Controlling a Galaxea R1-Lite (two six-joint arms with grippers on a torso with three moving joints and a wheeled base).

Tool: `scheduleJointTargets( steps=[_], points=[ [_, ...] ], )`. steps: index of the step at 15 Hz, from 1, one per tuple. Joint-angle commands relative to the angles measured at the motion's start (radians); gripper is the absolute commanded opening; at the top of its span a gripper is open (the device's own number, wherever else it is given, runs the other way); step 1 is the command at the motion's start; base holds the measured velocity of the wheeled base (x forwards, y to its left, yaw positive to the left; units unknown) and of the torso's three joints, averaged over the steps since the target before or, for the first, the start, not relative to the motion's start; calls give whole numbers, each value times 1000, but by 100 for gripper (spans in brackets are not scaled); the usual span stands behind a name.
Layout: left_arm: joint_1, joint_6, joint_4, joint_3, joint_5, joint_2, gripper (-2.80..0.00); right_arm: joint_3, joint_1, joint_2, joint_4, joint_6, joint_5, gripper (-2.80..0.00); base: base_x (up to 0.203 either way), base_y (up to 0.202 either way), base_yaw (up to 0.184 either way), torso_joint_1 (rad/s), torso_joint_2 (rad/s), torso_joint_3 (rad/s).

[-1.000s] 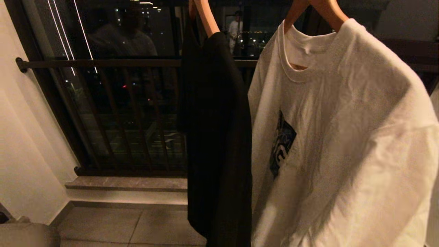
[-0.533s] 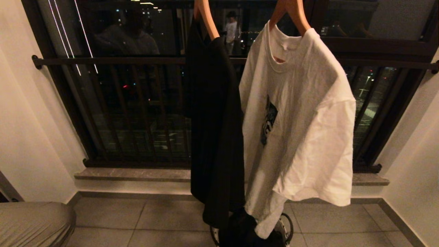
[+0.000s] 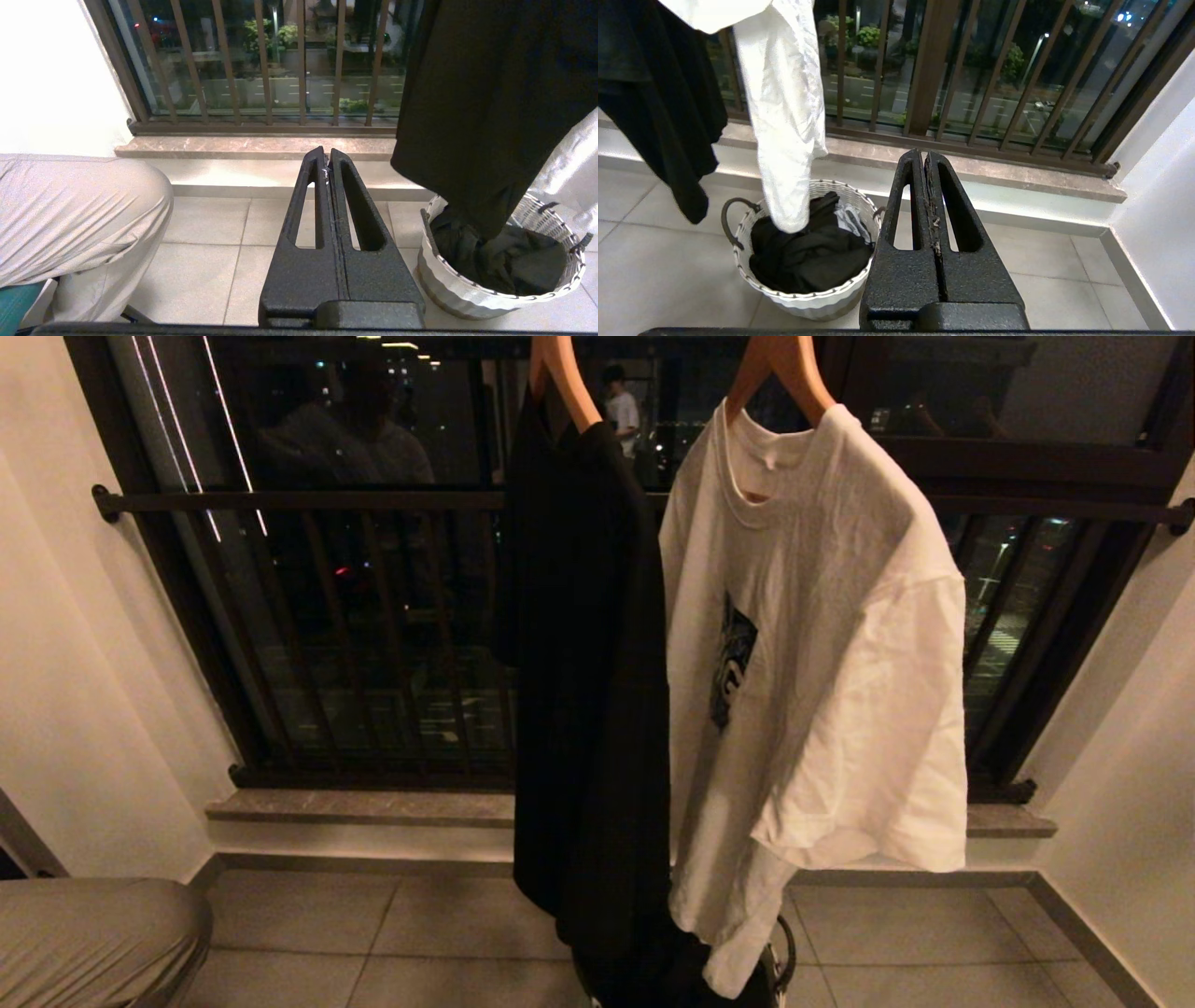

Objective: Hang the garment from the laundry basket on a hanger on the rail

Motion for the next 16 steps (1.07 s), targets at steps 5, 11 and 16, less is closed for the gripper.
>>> scheduleJointTargets(
  steps=[5, 11, 16],
  points=[
    [0, 0, 0, 2, 0, 1, -280, 0, 0, 0, -1, -4, 1, -280, 0, 0, 0, 0, 0, 0],
    [0, 0, 0, 2, 0, 1, -280, 0, 0, 1, 0, -1, 1, -280, 0, 0, 0, 0, 0, 0],
    [0, 0, 0, 2, 0, 1, -280, -2, 0, 1, 2, 42, -1, -280, 0, 0, 0, 0, 0, 0]
  ],
)
